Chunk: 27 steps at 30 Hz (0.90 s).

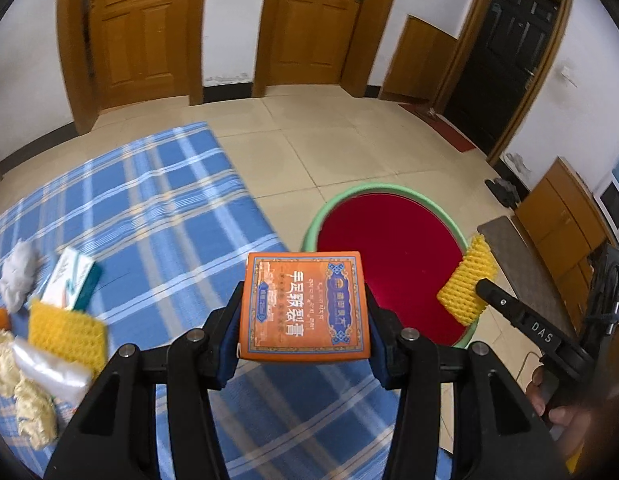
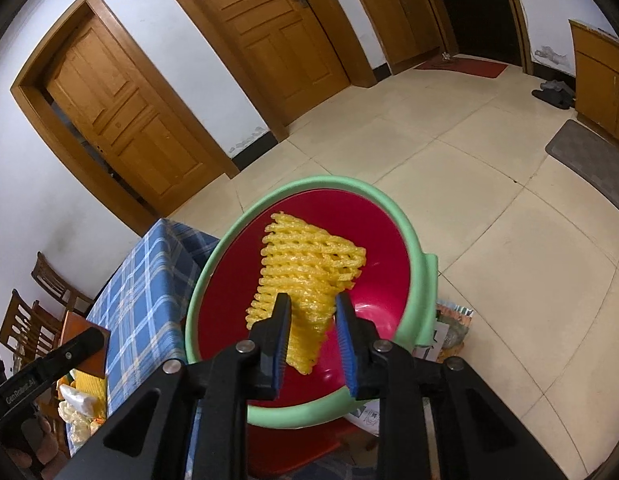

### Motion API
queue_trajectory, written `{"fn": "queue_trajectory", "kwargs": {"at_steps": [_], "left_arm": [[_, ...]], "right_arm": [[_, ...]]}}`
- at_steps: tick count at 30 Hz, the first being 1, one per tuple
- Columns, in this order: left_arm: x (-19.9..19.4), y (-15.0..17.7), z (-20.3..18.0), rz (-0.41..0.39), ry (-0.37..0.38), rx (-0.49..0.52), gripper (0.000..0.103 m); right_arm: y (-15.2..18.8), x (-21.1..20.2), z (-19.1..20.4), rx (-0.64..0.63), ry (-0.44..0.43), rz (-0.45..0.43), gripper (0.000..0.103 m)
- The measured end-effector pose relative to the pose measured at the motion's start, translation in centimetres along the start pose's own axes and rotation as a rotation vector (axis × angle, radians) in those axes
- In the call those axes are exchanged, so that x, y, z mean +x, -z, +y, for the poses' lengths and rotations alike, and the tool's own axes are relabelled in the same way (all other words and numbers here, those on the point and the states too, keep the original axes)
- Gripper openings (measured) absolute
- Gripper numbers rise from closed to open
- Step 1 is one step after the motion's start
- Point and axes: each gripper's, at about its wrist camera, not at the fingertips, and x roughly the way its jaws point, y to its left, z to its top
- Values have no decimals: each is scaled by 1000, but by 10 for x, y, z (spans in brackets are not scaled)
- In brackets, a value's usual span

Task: Collect trash
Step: 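Carry both items over the red bucket and open both tools, then move both open tools back over the table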

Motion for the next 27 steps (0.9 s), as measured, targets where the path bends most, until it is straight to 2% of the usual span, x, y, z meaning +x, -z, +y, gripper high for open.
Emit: {"fn": "queue_trajectory", "kwargs": {"at_steps": [11, 20, 23, 25, 27], "left_arm": [[34, -11, -27, 37, 20, 60, 52], [59, -12, -47, 79, 31, 99, 52], [65, -13, -53, 93, 30, 110, 57], [67, -13, -57, 94, 27, 113, 67], [66, -13, -61, 89, 25, 117, 68]], "right_arm": [[-4, -2, -10, 9, 11, -23, 42], [-10, -8, -30, 72, 4, -46, 43], [-12, -11, -36, 90, 4, -54, 43], [-13, -12, -38, 97, 2, -57, 43], [-12, -13, -39, 101, 2, -59, 43]]}}
